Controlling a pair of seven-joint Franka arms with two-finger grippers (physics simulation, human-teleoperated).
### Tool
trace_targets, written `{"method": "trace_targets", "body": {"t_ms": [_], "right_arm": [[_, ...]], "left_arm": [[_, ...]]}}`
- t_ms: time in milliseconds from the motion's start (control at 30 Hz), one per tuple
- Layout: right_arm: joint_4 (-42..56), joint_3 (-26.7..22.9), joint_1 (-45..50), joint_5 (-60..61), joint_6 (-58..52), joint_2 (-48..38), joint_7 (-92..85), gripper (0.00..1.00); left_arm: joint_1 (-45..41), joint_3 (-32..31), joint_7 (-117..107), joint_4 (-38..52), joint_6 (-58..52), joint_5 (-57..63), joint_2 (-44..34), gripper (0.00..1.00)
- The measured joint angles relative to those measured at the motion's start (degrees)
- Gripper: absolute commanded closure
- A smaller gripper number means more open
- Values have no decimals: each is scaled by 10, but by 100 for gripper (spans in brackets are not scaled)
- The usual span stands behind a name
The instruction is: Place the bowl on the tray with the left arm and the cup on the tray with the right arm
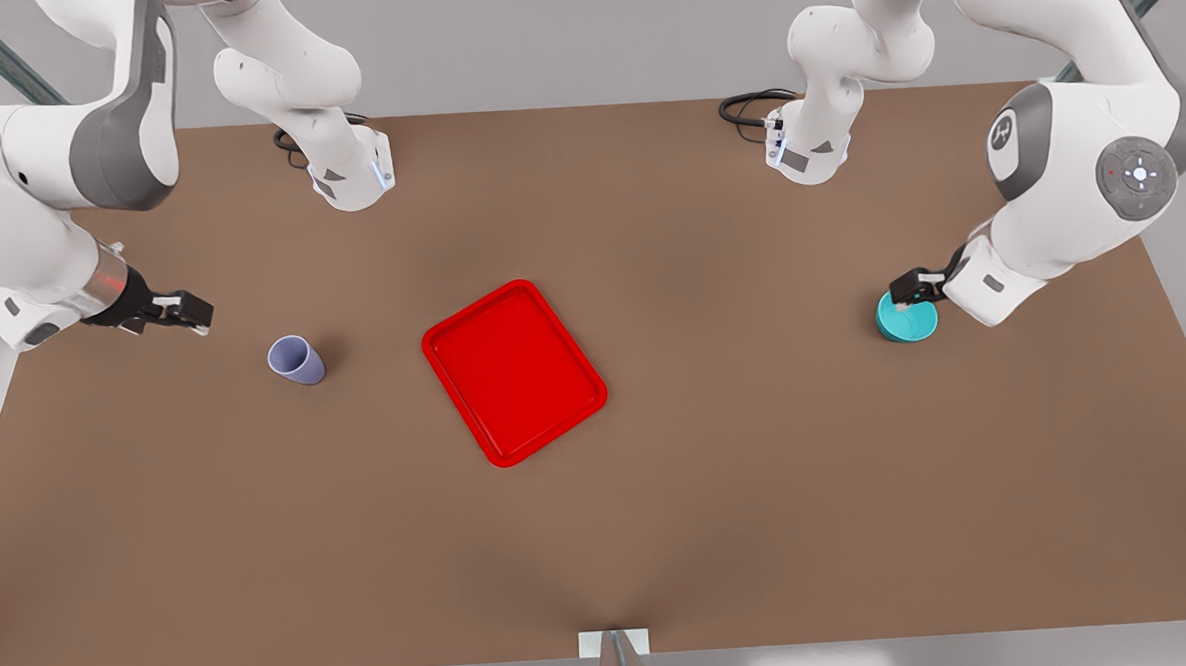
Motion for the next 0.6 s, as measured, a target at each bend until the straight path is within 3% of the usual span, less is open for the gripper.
{"method": "trace_targets", "body": {"t_ms": [100,200,300,500,600], "right_arm": [[-1,-1,-4,0,0,1,0,0],[-1,-1,-7,0,0,1,0,0],[-1,-1,-1,0,0,1,0,0],[-1,-1,-6,0,0,1,0,0],[-1,-1,-2,0,1,1,0,0]], "left_arm": [[39,6,5,-61,-3,0,22,0],[153,52,277,-235,118,-39,28,0],[189,65,456,-330,243,-85,52,0],[210,65,481,-385,345,-155,106,0],[210,65,506,-407,324,-169,106,0]]}}
